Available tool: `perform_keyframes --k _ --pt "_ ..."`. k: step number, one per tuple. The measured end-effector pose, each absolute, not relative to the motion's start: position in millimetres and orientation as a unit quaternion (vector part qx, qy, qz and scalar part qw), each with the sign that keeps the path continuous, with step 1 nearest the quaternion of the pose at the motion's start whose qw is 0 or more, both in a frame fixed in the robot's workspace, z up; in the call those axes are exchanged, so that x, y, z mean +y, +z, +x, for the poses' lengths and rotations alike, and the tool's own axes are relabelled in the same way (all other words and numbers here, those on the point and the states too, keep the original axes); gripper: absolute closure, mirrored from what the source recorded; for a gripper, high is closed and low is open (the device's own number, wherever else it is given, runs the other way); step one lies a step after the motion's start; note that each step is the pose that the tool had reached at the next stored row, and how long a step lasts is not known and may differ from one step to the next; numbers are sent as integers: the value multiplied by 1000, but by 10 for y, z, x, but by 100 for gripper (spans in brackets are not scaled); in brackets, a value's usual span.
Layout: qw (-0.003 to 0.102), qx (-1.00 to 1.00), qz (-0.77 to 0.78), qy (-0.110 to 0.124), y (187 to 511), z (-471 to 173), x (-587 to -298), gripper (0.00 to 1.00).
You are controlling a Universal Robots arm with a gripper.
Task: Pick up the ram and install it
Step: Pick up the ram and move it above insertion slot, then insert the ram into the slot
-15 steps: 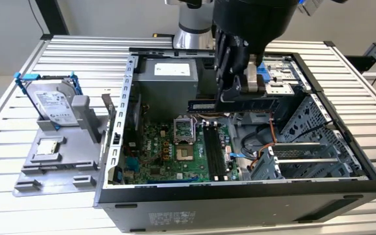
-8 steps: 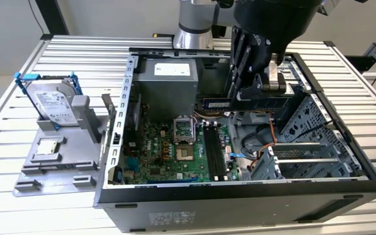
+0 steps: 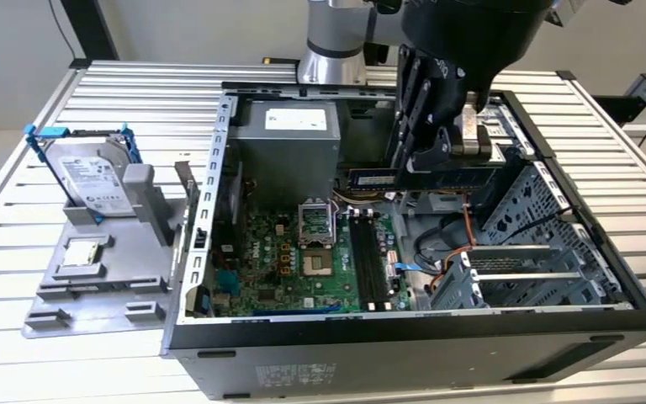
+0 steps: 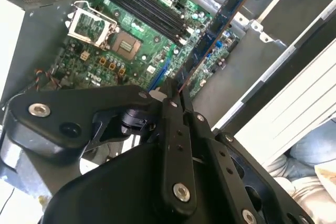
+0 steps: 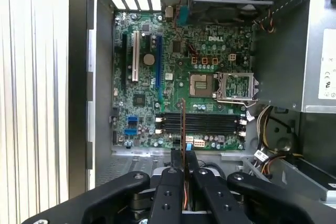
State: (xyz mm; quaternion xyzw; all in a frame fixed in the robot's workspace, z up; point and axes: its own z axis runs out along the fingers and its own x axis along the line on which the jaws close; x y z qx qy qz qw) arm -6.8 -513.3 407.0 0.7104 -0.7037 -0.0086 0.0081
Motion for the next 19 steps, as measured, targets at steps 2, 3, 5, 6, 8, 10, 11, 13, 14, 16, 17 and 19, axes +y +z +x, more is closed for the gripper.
perform_keyframes --k 2,3,5,6,8,10,11,13,14,16,17,19 --pt "8 -704 710 -9 4071 -70 -5094 100" --pt "8 -704 710 -9 4070 -72 -5074 100" --pt "8 -704 710 -8 4070 -76 -5031 100" --pt "8 -704 710 -8 4070 -77 -5009 100" --pt "8 -704 710 -8 4069 -81 -4964 100" --pt "8 -704 710 -8 4068 -85 -4914 100" --pt "8 -704 710 -8 4067 -87 -4893 100" --pt "7 -704 710 -8 4066 -89 -4850 100" --pt "7 -704 710 -8 4067 -91 -4827 100" --pt "7 -704 710 -8 4066 -93 -4782 100" --pt "7 -705 710 -8 4066 -94 -4760 100" --pt "7 -705 709 -8 4066 -95 -4716 100"
